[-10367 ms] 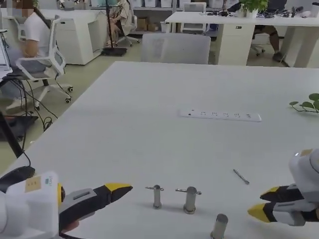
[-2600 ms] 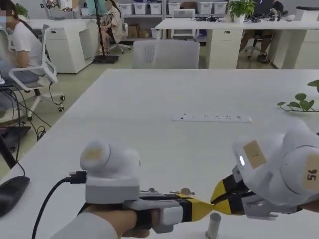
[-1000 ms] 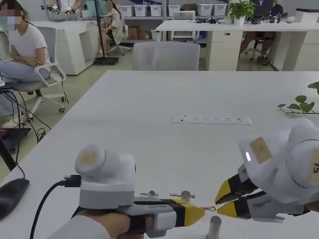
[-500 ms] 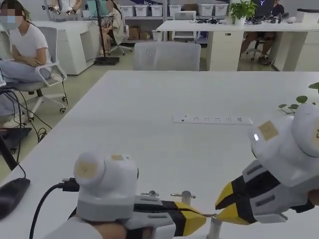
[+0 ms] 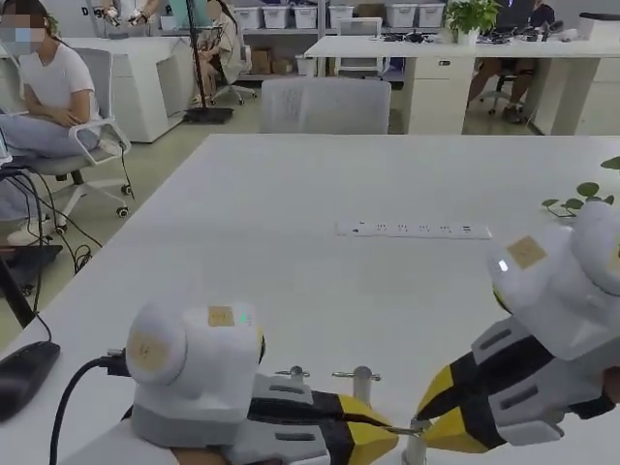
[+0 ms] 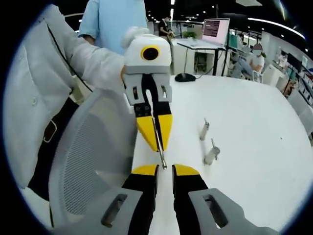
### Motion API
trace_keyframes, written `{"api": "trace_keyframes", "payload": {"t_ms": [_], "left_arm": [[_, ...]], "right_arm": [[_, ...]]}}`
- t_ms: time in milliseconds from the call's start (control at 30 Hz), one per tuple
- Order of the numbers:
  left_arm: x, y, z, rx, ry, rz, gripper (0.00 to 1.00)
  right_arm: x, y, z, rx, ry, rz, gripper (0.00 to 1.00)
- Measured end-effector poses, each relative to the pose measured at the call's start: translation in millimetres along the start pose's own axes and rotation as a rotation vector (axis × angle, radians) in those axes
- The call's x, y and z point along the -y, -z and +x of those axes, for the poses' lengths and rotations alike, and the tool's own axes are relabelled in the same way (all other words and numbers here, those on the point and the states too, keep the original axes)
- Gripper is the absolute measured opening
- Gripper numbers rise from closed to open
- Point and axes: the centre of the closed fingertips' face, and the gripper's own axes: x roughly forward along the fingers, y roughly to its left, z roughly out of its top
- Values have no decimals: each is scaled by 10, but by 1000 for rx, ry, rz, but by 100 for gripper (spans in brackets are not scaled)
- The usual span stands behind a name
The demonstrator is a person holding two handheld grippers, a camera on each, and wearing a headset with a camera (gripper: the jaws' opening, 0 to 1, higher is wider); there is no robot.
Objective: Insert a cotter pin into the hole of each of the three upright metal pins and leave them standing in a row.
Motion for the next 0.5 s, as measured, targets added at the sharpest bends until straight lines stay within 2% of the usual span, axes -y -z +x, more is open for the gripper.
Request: {"api": "trace_keyframes", "payload": {"t_ms": [167,300,500], "left_arm": [[67,-53,-19,23,35,50,0],[90,-18,-13,4,49,84,0],[130,-41,-16,16,64,99,0]], "right_arm": [[-42,-17,12,23,-25,14,13],[-89,-55,9,44,-51,10,11],[-135,-76,14,57,-67,-4,10]]}}
